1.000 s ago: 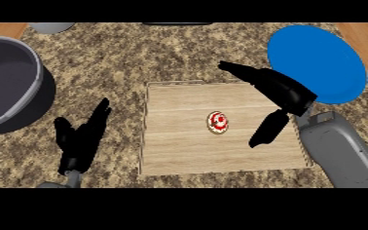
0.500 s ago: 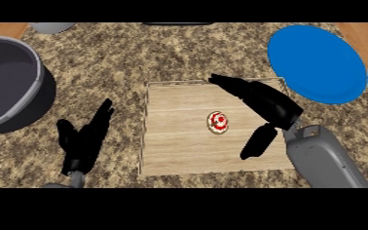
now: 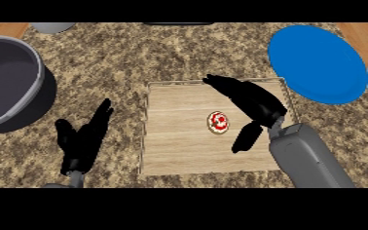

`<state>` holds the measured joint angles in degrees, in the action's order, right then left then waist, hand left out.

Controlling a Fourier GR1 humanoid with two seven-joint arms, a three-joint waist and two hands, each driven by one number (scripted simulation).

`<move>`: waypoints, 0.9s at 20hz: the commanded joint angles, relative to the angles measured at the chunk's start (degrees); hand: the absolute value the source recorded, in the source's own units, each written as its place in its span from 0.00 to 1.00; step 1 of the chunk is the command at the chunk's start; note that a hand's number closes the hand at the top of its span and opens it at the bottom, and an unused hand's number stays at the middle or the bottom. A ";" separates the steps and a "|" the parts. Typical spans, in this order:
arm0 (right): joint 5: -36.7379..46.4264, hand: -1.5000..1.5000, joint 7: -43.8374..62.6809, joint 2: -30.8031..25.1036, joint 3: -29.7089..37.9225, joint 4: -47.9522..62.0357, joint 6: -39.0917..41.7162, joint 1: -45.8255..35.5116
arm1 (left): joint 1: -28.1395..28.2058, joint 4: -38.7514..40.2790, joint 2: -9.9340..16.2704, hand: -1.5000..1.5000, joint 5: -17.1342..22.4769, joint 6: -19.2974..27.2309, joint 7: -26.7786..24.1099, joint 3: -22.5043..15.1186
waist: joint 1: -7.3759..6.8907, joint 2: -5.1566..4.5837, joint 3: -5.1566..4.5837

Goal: Pick the cupcake from the tray and place it in the plate

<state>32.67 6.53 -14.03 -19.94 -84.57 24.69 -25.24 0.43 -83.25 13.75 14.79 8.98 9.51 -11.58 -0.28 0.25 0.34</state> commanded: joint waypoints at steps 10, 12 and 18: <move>9.03 1.00 -4.45 1.17 -5.20 1.28 3.33 1.99 | 1.39 -0.58 -2.02 0.50 -2.01 -1.54 1.87 1.39 | 0.18 -0.14 -0.34; 13.03 1.00 -9.30 3.60 -6.27 7.84 -4.02 1.17 | -2.37 3.31 -0.67 0.50 -0.88 -3.87 3.03 3.80 | 0.06 -0.33 -0.33; 14.63 1.00 -9.98 3.95 -2.01 7.06 -2.77 -0.76 | -1.00 5.55 -3.10 0.50 -3.23 -3.87 -0.11 4.05 | 0.18 -0.25 -0.34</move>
<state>46.04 -2.52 -10.27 -23.27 -76.93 21.26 -25.40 -0.48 -81.63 10.25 11.08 7.31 9.37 -9.21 -0.26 0.42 0.38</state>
